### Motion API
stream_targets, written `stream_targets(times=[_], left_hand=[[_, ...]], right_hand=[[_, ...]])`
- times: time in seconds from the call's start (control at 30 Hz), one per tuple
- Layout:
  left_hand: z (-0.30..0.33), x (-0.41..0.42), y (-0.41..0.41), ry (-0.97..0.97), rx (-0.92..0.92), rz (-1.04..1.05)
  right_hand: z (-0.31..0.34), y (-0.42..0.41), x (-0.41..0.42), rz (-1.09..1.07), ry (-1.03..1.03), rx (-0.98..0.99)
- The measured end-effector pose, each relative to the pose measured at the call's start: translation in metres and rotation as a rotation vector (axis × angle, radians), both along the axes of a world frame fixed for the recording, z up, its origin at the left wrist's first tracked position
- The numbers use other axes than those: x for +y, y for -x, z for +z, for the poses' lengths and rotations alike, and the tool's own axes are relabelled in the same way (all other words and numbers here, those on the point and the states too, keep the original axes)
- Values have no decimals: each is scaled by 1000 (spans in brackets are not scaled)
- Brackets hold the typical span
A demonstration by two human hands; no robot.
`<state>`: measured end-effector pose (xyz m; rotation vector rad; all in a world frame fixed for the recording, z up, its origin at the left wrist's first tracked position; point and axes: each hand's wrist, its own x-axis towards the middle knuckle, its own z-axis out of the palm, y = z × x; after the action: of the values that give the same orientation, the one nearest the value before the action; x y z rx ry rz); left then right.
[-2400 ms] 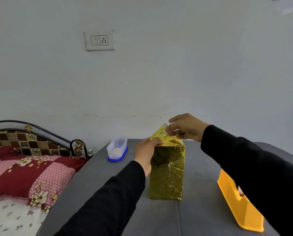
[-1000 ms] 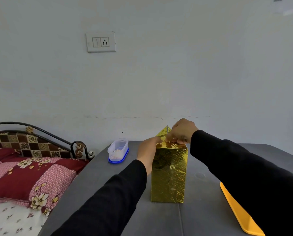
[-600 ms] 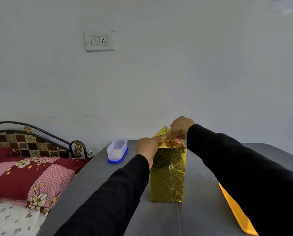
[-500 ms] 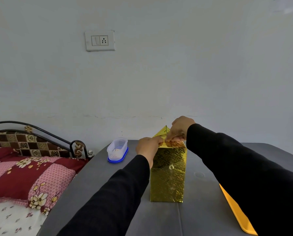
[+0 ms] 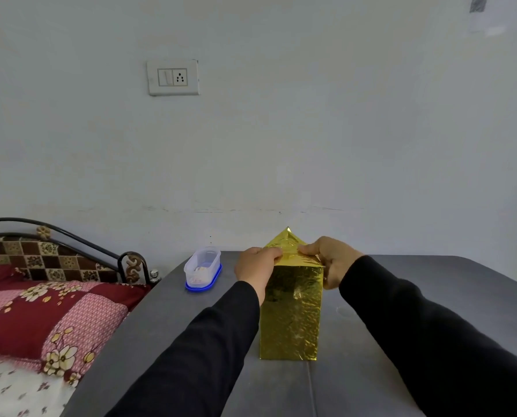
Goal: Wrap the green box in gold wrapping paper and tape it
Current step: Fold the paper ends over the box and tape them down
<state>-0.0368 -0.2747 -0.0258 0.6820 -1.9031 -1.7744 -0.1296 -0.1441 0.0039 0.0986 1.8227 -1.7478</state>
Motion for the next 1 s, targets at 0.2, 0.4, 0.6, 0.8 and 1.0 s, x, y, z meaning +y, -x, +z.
stream_targets(times=[0.2,0.4,0.6,0.8,1.0], left_hand=[[1,4,-5,16,0,40],[1,8,-3,26,-5,73],[10,14,-8,1,47,222],[-21,76,-34,709,630,236],[-82,132,-19,773,429,-309]], right_hand=[[-8,-7,-15,-54,-30,268],[-9,-14,-13,-123,-159,414],[-12,-31,11,-117,-40,409],[-27,-54,70,-318,58,656],[-53,-77,145,-470,-217,902]])
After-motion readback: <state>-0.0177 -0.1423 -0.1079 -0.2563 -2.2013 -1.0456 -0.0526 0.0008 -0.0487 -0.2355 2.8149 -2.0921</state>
